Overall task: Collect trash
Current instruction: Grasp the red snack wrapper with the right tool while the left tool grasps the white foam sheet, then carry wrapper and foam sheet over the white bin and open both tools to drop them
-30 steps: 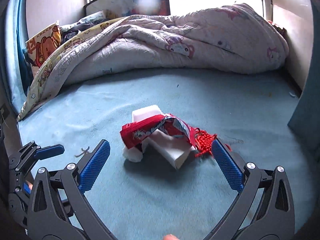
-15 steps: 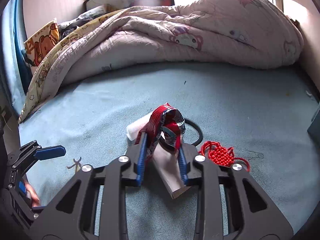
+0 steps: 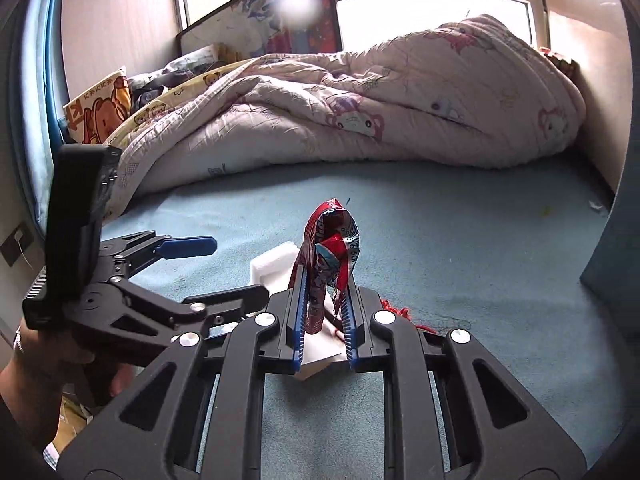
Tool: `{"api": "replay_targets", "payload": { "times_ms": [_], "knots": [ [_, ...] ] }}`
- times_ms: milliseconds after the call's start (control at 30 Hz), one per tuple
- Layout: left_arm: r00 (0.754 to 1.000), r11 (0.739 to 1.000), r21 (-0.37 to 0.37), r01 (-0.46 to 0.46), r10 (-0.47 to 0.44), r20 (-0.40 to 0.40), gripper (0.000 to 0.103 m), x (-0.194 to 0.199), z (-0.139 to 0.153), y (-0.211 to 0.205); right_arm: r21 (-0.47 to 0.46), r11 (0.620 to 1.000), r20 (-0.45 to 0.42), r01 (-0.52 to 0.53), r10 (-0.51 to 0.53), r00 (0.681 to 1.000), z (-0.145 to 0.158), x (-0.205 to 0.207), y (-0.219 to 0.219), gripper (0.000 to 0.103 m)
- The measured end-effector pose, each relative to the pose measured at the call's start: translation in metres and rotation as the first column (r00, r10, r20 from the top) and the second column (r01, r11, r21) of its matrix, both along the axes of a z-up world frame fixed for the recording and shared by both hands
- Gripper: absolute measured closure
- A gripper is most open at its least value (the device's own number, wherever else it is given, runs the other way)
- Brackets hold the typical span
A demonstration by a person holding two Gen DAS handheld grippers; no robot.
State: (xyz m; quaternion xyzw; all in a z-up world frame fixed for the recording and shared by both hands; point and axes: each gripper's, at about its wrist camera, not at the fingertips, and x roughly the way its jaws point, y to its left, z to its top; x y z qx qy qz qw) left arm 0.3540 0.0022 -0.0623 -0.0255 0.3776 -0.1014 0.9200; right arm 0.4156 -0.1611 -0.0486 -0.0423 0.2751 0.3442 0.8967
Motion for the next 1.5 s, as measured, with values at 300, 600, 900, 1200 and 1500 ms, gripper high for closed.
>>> {"api": "replay_targets", "payload": {
  "times_ms": [300, 600, 900, 1200, 1500],
  "knots": [
    [0.999, 1.0, -0.021, 0.018, -0.019, -0.026, 0.082, 0.022, -0.015, -0.007, 0.008, 1.0, -0.007, -0.013, 0.013, 1.0, -0.006, -0.002, -0.012, 0.088],
    [0.999, 1.0, -0.015, -0.019, 0.019, 0.033, 0.096, -0.014, 0.007, 0.004, 0.007, 1.0, 0.002, -0.009, 0.009, 1.0, -0.005, -0.022, -0.017, 0.088],
    [0.997, 0.999, -0.016, -0.033, 0.034, 0.073, 0.096, -0.096, 0.035, 0.011, 0.01, 1.0, 0.041, -0.028, 0.027, 0.999, 0.015, -0.083, -0.024, 0.089],
    [0.998, 0.999, -0.037, -0.003, 0.005, 0.062, 0.096, -0.194, 0.028, -0.004, 0.02, 0.998, 0.071, -0.057, 0.056, 0.996, 0.014, -0.162, -0.042, 0.089],
    [0.998, 1.0, -0.014, 0.026, -0.025, 0.062, 0.096, -0.275, 0.011, -0.023, -0.002, 0.995, 0.068, -0.102, 0.102, 0.992, -0.024, -0.242, -0.068, 0.089]
  ]
}}
